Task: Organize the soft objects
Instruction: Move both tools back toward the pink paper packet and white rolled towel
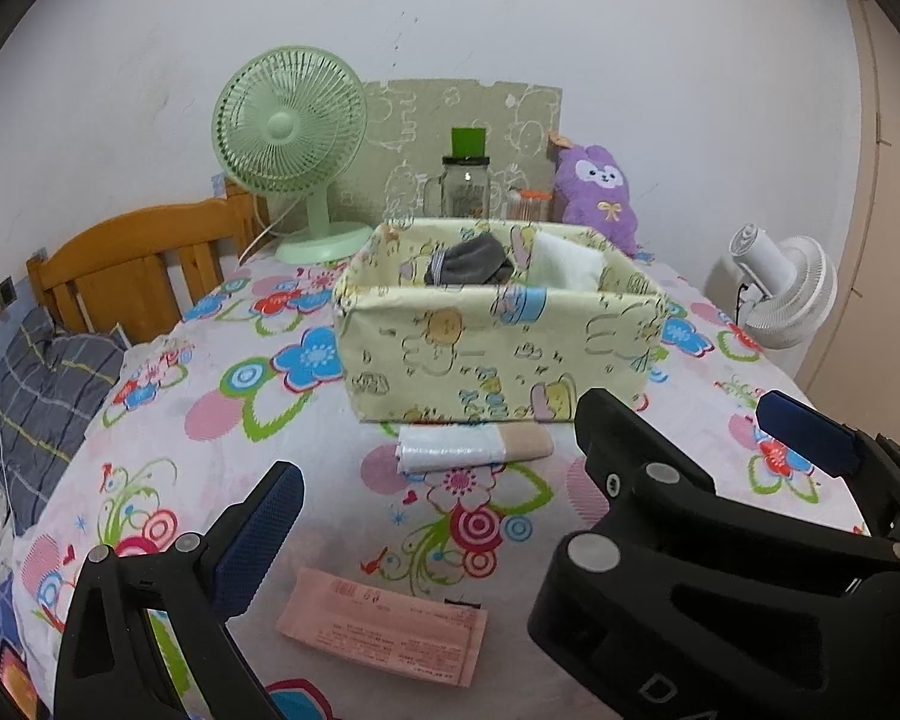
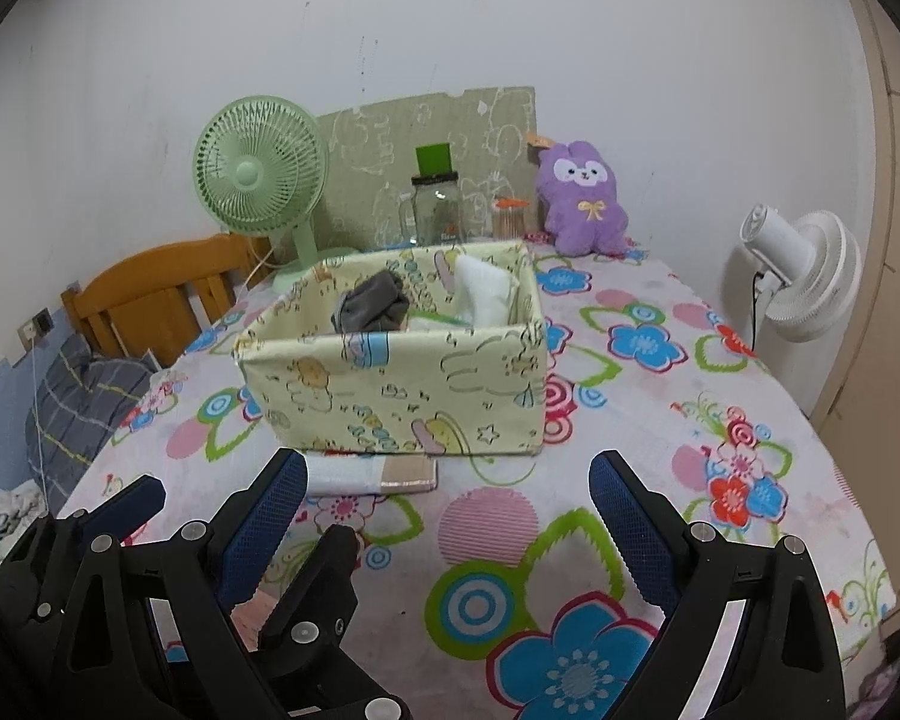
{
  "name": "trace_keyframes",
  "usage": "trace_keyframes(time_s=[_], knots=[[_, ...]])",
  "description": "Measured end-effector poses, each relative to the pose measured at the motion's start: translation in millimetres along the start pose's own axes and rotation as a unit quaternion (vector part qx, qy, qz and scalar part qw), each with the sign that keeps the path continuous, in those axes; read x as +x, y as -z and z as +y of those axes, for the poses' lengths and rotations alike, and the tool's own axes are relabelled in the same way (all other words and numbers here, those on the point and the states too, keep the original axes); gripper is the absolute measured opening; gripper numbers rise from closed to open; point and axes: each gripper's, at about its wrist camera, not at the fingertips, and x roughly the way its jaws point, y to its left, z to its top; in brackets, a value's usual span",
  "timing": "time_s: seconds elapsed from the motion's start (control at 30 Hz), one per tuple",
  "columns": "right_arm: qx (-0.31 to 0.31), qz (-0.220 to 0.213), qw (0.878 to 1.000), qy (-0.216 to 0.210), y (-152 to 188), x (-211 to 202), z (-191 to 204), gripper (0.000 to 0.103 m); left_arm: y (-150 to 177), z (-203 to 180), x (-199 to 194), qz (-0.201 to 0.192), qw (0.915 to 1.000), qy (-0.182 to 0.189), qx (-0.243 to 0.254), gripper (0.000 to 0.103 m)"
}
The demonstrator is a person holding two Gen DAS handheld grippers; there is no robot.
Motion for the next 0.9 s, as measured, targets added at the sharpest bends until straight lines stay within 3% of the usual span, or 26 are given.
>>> trace_keyframes(time_s=[0.67, 0.9], knots=[[0.002, 0.068, 0.998, -0.012, 30, 43, 1, 0.097, 35, 14, 41, 0.087, 0.9954, -0.022, -0.032, 0.103], [-0.001, 0.079, 0.997, -0.013, 32, 52, 3, 0.097, 37, 19, 46, 0.094, 0.9944, -0.027, -0.04, 0.103]])
